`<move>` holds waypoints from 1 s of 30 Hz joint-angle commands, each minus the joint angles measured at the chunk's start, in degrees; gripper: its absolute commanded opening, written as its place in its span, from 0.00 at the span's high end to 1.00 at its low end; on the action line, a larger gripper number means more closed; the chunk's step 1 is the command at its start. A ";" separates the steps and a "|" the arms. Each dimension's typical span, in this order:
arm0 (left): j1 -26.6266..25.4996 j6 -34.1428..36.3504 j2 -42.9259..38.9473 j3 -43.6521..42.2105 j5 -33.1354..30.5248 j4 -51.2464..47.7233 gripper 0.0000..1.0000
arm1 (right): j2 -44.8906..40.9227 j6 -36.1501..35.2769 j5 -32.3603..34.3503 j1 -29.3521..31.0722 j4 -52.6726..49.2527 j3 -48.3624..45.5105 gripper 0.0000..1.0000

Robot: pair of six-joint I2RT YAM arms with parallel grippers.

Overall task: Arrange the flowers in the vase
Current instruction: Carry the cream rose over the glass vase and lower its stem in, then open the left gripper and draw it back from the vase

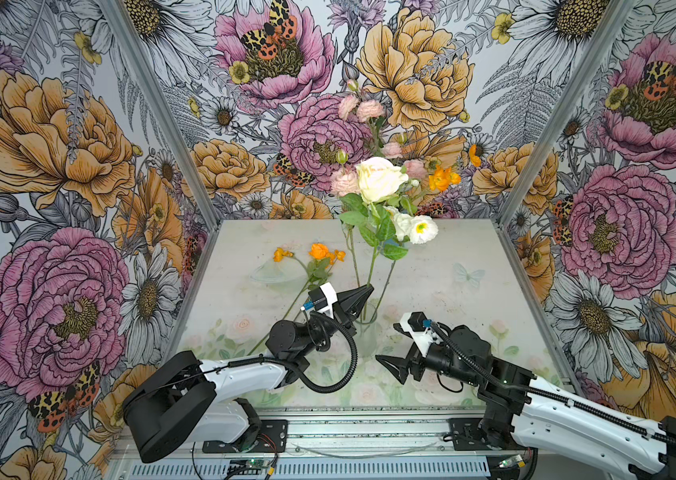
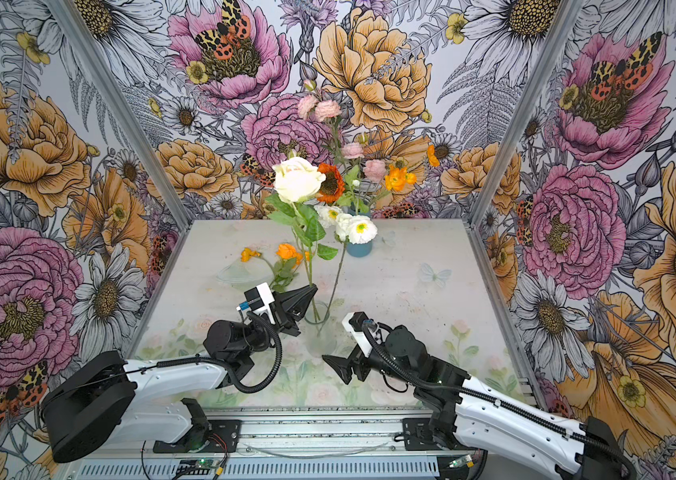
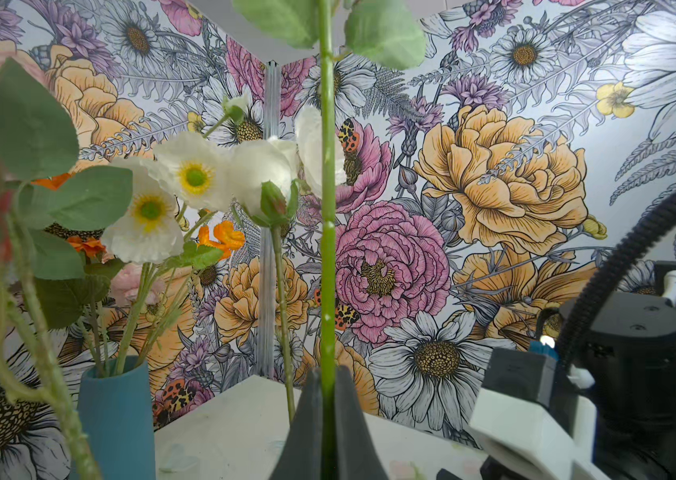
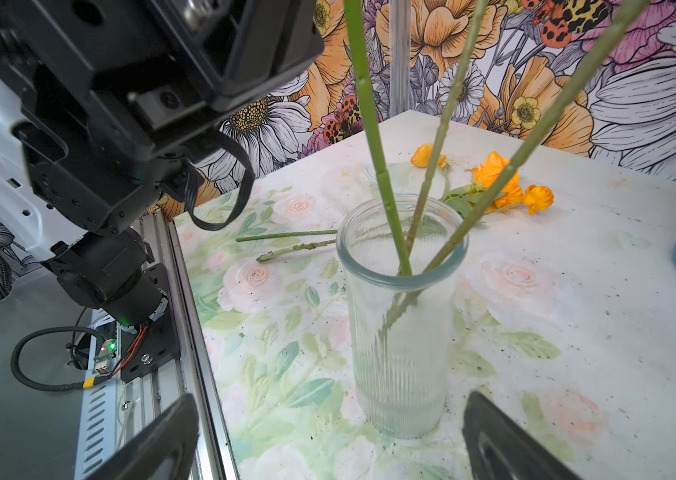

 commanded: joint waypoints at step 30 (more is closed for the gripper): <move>-0.67 -1.04 3.04 -8.43 -4.31 3.93 0.65 | 1.94 1.18 -1.56 -0.57 3.40 -1.39 0.01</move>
